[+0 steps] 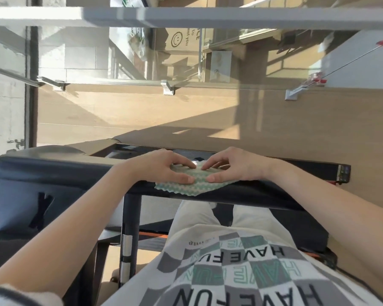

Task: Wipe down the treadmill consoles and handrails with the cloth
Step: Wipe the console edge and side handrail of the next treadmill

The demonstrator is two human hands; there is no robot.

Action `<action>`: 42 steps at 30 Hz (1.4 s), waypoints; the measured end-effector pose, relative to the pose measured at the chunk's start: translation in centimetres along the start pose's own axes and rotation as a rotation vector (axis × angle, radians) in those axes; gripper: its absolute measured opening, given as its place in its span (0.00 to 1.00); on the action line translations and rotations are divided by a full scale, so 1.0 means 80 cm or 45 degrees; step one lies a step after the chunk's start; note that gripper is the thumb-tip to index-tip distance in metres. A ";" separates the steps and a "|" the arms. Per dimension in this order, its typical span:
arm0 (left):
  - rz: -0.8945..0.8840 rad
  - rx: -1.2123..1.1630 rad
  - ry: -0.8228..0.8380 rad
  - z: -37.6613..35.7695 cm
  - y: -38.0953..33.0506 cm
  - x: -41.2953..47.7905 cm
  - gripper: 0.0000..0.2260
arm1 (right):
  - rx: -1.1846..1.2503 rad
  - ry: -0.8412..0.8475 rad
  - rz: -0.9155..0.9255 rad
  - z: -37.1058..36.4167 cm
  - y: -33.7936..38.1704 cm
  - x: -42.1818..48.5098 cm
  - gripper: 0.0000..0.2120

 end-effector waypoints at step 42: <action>-0.332 0.748 -0.502 -0.127 -0.336 0.160 0.32 | 0.221 -1.052 -0.075 0.031 -0.263 -0.323 0.27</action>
Point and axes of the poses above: each hand's wrist, its own x-axis towards the middle knuckle, its own z-axis out of the back of the hand, y = z × x, the point moved 9 cm from there along x, towards the middle knuckle, and after that the axes turned 3 degrees about y, right-handed, at the moved point
